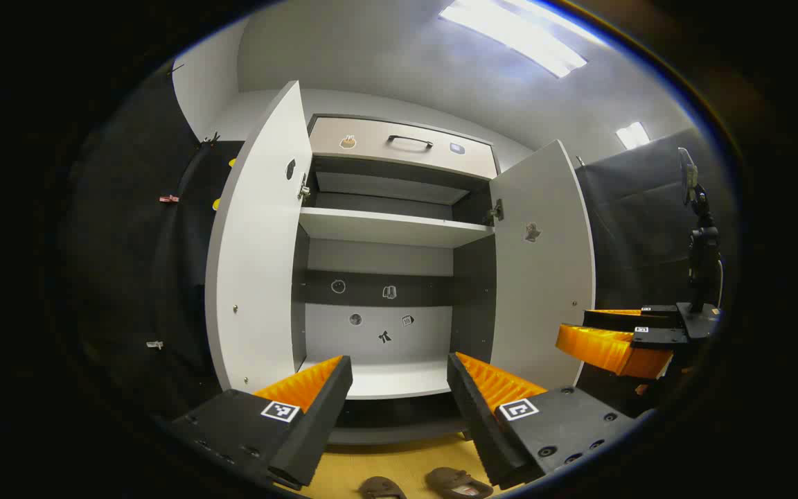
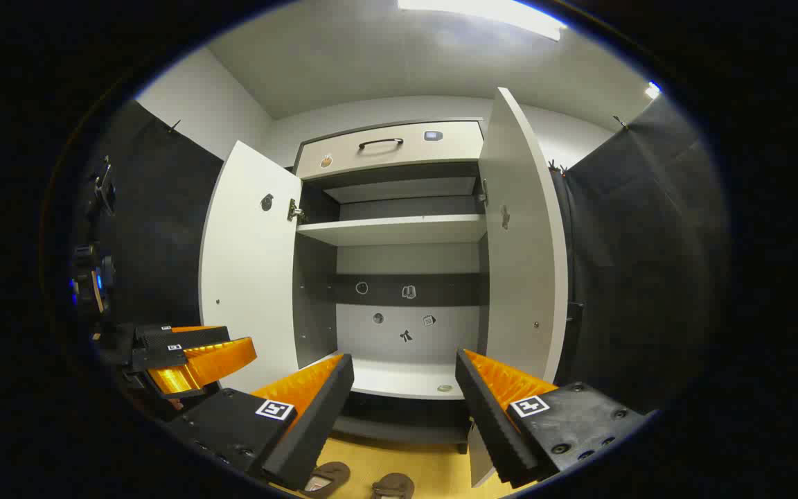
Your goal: Grab one shoe with the right hand and put it into the shoe cabinet, grab the other shoe with the left hand and put it into the shoe cabinet; then close the right door with the right hand and the left door with the left hand.
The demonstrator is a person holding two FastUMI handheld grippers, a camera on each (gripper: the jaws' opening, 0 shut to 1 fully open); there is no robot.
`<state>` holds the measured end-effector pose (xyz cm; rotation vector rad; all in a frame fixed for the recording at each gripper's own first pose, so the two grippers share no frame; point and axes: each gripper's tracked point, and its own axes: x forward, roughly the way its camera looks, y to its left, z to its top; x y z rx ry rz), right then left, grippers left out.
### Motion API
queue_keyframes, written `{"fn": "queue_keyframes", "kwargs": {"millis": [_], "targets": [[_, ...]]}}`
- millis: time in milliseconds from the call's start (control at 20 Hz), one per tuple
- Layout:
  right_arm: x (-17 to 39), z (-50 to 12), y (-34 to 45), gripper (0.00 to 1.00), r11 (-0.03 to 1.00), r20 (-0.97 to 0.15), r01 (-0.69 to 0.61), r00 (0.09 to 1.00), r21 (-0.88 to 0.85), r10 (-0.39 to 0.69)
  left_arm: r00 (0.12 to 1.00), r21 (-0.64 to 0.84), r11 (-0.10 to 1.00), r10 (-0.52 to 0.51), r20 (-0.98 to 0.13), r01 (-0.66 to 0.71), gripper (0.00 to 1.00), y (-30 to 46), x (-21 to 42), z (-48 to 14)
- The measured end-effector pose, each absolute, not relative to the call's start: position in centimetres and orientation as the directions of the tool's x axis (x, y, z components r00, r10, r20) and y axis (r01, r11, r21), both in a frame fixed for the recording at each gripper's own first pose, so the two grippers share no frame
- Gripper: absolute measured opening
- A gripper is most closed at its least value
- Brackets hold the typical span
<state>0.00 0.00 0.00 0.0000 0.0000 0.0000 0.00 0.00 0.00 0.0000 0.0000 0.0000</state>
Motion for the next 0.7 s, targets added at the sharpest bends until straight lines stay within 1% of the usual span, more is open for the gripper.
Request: {"fn": "queue_keyframes", "kwargs": {"millis": [100,250,350,450,700], "targets": [[0.2,-0.4,0.3,0.97,1.0,-0.014,-0.008,1.0,0.002,0.008,1.0,-0.002,1.0,-0.005,0.0,0.005,0.88,0.0,0.2,-0.1],[0.3,-0.2,0.3,0.98,1.0,-0.005,-0.007,1.0,-0.005,0.007,1.0,-0.007,1.0,-0.026,0.0,0.026,0.89,-0.3,0.4,-0.2],[0.5,-0.2,0.2,0.98,1.0,-0.003,-0.001,1.0,-0.007,0.001,0.999,0.0,1.0,-0.031,-0.003,0.031,0.9,-0.4,0.6,-0.3],[0.7,-0.5,0.1,0.98,1.0,-0.014,0.002,1.0,-0.003,-0.002,0.999,0.009,0.999,-0.035,-0.004,0.035,0.94,-0.4,0.8,-0.4],[0.9,-0.7,0.0,0.98,1.0,-0.015,0.002,1.0,-0.008,-0.002,0.999,0.007,0.999,-0.045,-0.014,0.045,0.94,-0.4,1.3,-0.9]]}}
